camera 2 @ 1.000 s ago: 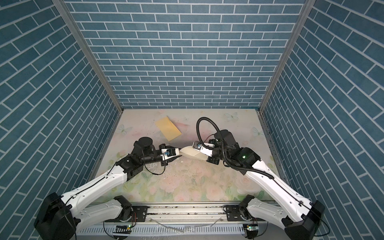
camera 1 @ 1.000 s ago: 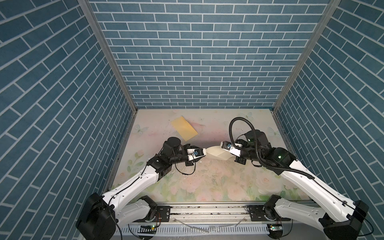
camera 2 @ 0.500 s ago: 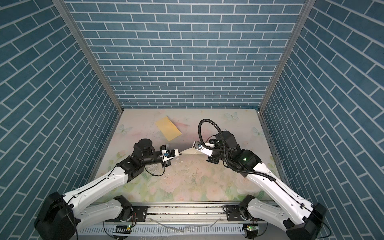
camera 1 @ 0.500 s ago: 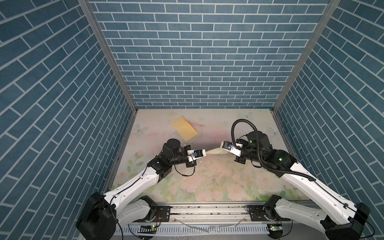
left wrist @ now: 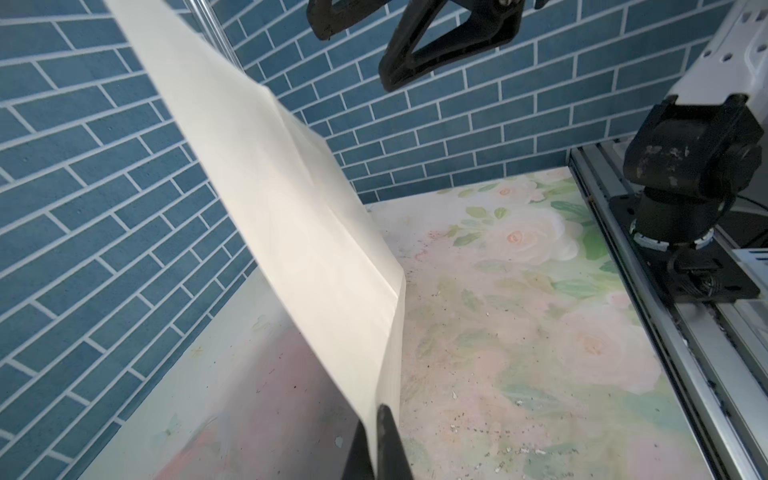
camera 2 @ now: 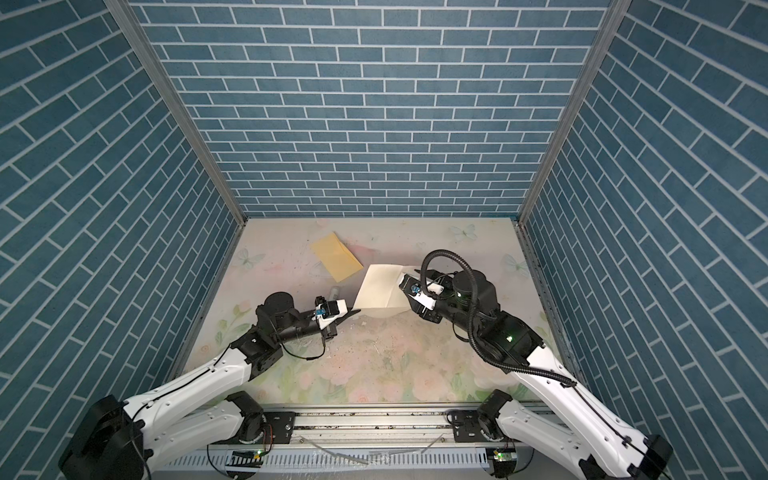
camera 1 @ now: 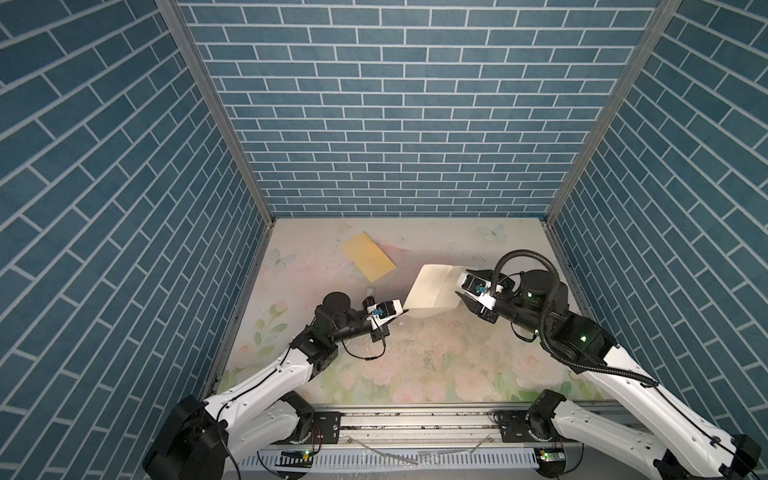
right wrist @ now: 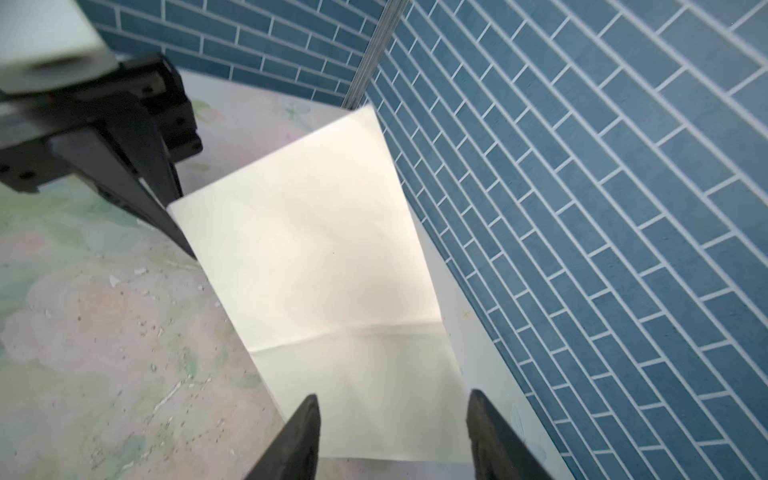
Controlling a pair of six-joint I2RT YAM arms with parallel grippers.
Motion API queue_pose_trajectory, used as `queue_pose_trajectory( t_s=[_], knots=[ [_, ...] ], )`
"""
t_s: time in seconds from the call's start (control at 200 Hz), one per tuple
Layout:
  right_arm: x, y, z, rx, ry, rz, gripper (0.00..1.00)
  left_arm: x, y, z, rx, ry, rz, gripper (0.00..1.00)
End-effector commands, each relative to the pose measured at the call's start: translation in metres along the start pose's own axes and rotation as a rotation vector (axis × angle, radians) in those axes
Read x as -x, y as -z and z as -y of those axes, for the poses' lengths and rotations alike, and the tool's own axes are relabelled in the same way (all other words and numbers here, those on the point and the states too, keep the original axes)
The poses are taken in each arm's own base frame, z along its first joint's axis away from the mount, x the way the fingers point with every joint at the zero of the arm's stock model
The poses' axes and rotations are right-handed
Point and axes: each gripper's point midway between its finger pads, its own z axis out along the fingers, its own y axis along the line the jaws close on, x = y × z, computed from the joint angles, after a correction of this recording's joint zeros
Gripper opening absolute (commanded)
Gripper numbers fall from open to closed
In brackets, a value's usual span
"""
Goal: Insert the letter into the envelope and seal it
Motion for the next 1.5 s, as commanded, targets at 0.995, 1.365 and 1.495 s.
queue_pose_trajectory(
  t_s=[0.995, 1.365, 1.495],
  knots=[
    [0.024, -0.052, -0.083, 0.41, 0.019, 0.098, 0.59, 0.037, -0.001, 0.006, -0.066, 0.065, 0.12, 0.0],
    [0.019, -0.057, -0.099, 0.47, 0.044, 0.078, 0.4, 0.039, 0.0, 0.011, -0.088, 0.054, 0.12, 0.0],
    [0.015, -0.057, -0.101, 0.478, 0.046, 0.065, 0.31, 0.039, 0.0, 0.012, -0.1, 0.055, 0.115, 0.0]
  ],
)
